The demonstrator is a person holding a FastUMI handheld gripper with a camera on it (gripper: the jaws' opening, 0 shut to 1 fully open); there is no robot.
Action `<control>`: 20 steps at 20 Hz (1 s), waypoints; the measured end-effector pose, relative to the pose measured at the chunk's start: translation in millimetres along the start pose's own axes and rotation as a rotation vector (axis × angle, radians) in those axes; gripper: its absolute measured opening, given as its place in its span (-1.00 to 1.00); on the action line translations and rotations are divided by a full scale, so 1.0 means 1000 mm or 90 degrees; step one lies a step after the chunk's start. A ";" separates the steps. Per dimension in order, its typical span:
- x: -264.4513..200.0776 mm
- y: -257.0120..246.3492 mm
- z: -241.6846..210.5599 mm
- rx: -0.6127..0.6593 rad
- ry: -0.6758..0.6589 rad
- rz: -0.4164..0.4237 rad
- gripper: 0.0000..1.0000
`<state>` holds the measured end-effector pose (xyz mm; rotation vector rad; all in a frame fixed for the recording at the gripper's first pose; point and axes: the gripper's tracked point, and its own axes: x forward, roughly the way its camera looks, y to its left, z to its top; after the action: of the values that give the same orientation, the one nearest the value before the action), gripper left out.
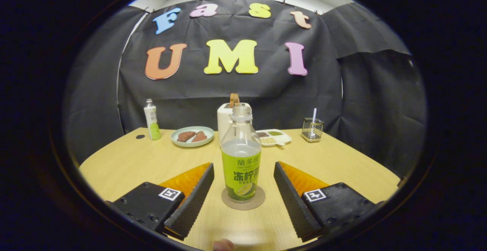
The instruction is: Take the bottle from table, then pour the juice into the cup, finally place the bottle on the coaster
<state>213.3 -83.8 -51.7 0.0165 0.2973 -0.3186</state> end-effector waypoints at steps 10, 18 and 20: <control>-0.113 -0.024 0.035 0.003 -0.106 0.007 1.00; -0.169 -0.031 0.021 -0.013 -0.132 0.040 1.00; -0.179 -0.033 0.013 -0.014 -0.130 0.038 1.00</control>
<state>44.7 -61.8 13.6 -0.0291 0.0978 -0.2554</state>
